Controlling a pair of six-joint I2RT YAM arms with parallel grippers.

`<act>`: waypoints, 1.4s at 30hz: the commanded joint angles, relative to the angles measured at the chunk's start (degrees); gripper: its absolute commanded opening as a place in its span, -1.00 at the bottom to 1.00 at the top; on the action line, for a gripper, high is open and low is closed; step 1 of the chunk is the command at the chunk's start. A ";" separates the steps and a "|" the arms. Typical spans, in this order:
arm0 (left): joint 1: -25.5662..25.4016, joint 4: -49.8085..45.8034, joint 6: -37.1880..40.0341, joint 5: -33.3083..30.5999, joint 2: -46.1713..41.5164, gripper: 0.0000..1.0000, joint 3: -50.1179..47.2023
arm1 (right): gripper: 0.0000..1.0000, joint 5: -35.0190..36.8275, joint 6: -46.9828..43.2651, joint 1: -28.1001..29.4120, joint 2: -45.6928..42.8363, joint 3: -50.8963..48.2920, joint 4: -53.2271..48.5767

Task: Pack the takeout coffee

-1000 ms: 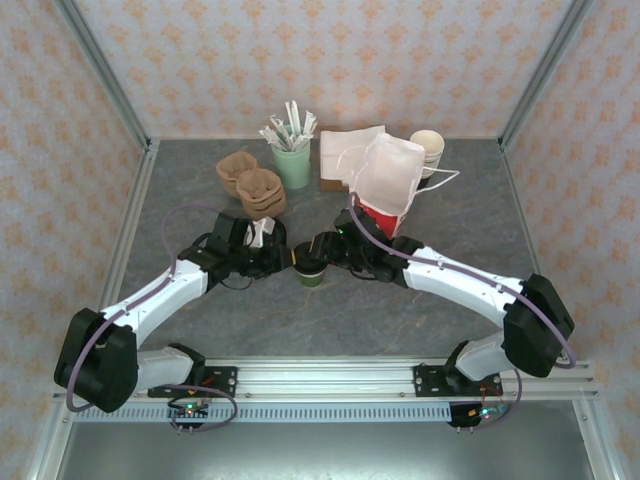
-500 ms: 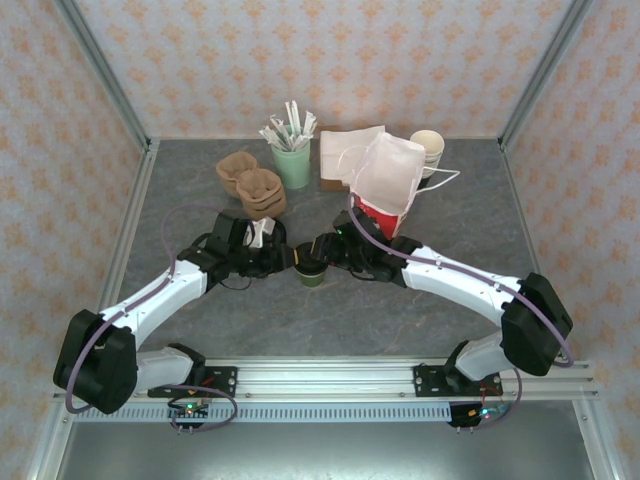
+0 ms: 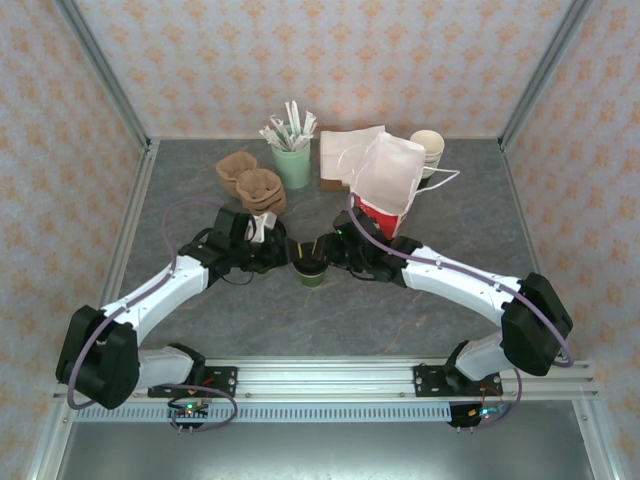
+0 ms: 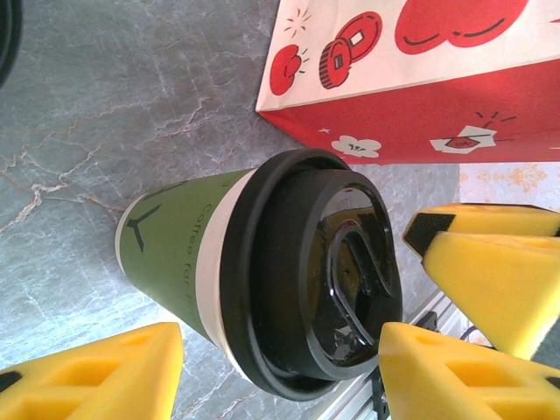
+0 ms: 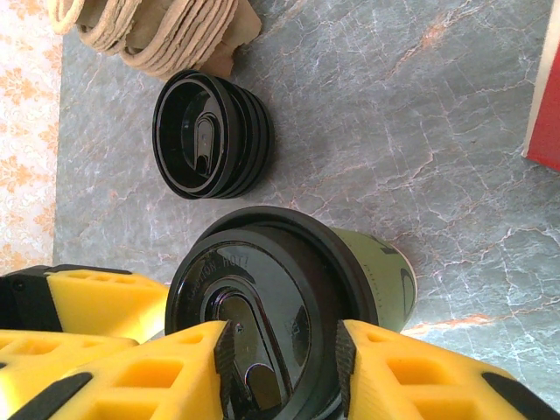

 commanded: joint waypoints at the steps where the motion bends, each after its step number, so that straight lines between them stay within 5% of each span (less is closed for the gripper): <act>1: 0.67 0.15 1.20 0.00 1.15 0.23 1.82 | -0.22 0.42 -0.32 0.27 -0.17 -0.36 -1.17; 42: 0.67 0.86 1.79 -0.32 2.74 0.15 -1.32 | -0.23 0.08 -0.96 0.22 1.65 -0.09 -2.09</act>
